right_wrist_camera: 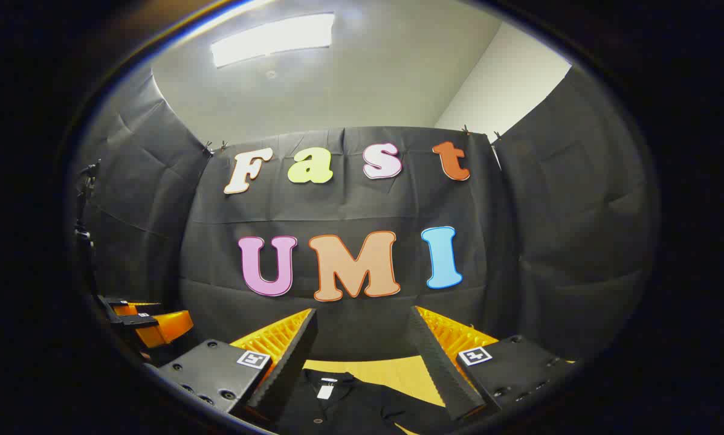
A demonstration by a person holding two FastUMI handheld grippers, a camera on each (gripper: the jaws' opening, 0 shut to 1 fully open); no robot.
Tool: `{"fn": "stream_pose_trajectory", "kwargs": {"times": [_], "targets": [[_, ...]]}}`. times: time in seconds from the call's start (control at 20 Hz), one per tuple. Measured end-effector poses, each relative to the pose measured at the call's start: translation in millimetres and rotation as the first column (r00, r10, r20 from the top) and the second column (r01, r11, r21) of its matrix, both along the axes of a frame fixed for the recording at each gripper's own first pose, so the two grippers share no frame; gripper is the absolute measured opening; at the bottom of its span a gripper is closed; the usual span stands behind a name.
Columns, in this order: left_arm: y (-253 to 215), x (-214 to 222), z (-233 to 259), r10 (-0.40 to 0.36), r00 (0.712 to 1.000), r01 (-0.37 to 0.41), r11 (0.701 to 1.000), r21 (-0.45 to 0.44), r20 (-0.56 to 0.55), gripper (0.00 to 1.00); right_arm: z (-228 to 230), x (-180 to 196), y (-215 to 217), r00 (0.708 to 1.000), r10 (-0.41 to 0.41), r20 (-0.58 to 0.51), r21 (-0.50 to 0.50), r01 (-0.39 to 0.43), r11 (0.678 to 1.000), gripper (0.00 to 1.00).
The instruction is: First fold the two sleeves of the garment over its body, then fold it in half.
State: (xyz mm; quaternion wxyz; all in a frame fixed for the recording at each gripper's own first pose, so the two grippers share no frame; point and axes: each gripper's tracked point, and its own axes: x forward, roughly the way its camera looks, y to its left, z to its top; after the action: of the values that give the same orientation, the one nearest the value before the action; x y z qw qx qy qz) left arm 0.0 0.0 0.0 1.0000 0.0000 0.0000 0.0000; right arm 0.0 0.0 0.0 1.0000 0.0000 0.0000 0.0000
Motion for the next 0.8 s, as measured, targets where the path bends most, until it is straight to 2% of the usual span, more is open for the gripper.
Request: {"fn": "stream_pose_trajectory", "kwargs": {"times": [0.15, 0.2, 0.3, 0.55, 0.65, 0.75, 0.8], "targets": [[-4, 8, 9, -0.019, 0.999, 0.018, 1.0, 0.025, 0.035, 0.92, 1, 9, -8, 1.0, -0.03, -0.004, -0.007, 0.03, 1.0, 0.94], [-5, 12, 11, -0.019, 0.999, 0.018, 0.999, 0.037, 0.044, 0.92, 1, 11, -10, 0.999, -0.036, -0.003, -0.005, 0.036, 0.999, 0.96], [-8, 15, 13, -0.02, 0.999, 0.017, 0.999, 0.044, 0.05, 0.92, 4, 14, -11, 1.0, -0.03, 0.004, 0.012, 0.03, 0.999, 0.96], [-13, 19, 15, -0.018, 0.998, 0.016, 0.999, 0.036, 0.058, 0.92, 5, 19, -15, 1.0, -0.019, 0.012, -0.022, 0.02, 1.0, 0.96], [-13, 21, 15, -0.01, 0.998, 0.008, 0.999, 0.044, 0.055, 0.93, 3, 22, -13, 1.0, -0.009, 0.009, -0.02, 0.009, 1.0, 0.99], [-14, 20, 17, -0.011, 0.998, 0.008, 0.999, 0.049, 0.06, 0.92, 4, 24, -10, 1.0, 0.005, 0.017, -0.033, -0.005, 0.999, 0.99], [-14, 19, 19, -0.009, 0.998, 0.005, 0.999, 0.054, 0.065, 0.93, 5, 25, -6, 1.0, 0.019, 0.023, -0.044, -0.018, 0.999, 0.94]]}}
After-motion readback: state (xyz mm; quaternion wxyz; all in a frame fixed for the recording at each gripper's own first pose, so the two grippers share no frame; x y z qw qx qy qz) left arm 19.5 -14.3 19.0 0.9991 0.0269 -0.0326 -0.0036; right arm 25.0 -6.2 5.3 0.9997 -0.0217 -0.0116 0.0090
